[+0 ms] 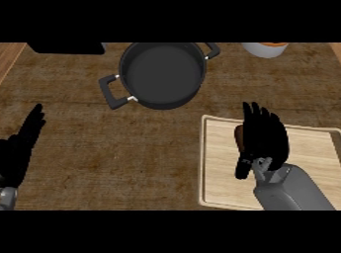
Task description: Pick the sweet potato from the tray and place it in the pot
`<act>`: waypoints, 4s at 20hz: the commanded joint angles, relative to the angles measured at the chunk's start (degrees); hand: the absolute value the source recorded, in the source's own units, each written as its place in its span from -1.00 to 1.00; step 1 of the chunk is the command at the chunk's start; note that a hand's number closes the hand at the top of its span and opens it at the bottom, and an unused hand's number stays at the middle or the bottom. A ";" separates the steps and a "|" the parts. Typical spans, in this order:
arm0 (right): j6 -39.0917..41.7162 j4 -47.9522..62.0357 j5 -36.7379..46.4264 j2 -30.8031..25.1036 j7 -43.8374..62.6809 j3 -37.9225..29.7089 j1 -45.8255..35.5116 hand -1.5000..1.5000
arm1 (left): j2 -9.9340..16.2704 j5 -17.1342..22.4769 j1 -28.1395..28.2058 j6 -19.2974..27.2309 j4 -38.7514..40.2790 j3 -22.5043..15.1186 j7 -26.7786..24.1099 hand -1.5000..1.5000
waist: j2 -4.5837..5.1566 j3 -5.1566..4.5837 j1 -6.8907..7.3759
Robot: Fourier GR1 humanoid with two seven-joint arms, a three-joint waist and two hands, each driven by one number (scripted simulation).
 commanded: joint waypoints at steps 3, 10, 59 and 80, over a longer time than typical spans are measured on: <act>8.12 9.82 1.99 6.92 11.76 -0.62 -5.51 -1.00 | 0.46 0.56 2.43 -0.16 -3.43 1.38 0.65 0.00 | -0.28 0.11 -0.25; 11.42 17.56 5.05 8.49 9.65 -4.84 -9.97 -1.00 | -0.87 -0.09 0.92 -1.25 1.35 2.60 -1.99 0.00 | -0.12 0.08 -1.27; -8.17 33.26 3.32 14.26 2.98 -10.52 -28.01 1.00 | -9.00 -10.05 -3.72 -11.04 -2.52 3.99 1.45 0.00 | 2.61 0.19 11.50; -28.92 47.08 22.72 14.25 18.89 -8.09 -57.29 1.00 | -10.06 -10.95 -8.61 -11.06 0.43 3.36 3.54 0.00 | 2.31 -0.20 10.31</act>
